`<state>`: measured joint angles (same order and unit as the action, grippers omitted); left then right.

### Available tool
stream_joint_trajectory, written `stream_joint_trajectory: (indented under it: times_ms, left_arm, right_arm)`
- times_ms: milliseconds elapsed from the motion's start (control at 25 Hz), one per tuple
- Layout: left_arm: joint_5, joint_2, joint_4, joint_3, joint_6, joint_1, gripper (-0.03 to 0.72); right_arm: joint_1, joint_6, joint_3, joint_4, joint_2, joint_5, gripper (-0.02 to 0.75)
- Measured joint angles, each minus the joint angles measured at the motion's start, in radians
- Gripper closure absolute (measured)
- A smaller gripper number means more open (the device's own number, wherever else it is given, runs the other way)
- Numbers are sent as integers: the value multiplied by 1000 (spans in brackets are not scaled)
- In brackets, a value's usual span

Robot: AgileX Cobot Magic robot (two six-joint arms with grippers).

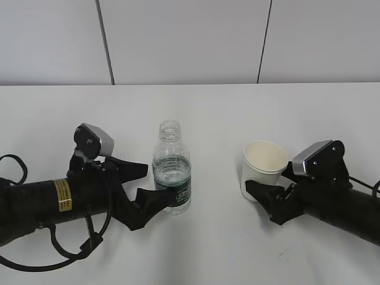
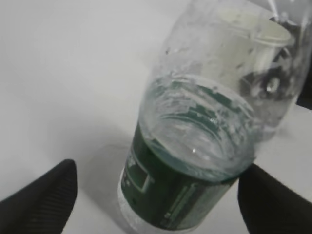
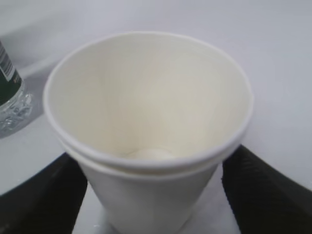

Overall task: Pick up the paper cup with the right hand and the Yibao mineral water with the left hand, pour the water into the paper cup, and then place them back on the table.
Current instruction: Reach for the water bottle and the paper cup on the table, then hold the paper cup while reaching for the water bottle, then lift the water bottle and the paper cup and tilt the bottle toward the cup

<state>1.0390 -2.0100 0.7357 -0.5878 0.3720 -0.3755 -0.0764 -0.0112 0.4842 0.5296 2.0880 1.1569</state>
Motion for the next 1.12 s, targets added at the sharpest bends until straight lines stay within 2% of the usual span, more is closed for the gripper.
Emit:
stream_joint_trajectory:
  times_ms: [440, 1120]
  left_arm:
    - [-7, -47, 104, -84, 97, 0, 80]
    - [-22, -57, 104, -100, 118, 0, 84]
  right_arm:
    - [0, -6, 48, 50, 100, 0, 69]
    - [0, 11, 74, 55, 106, 0, 102]
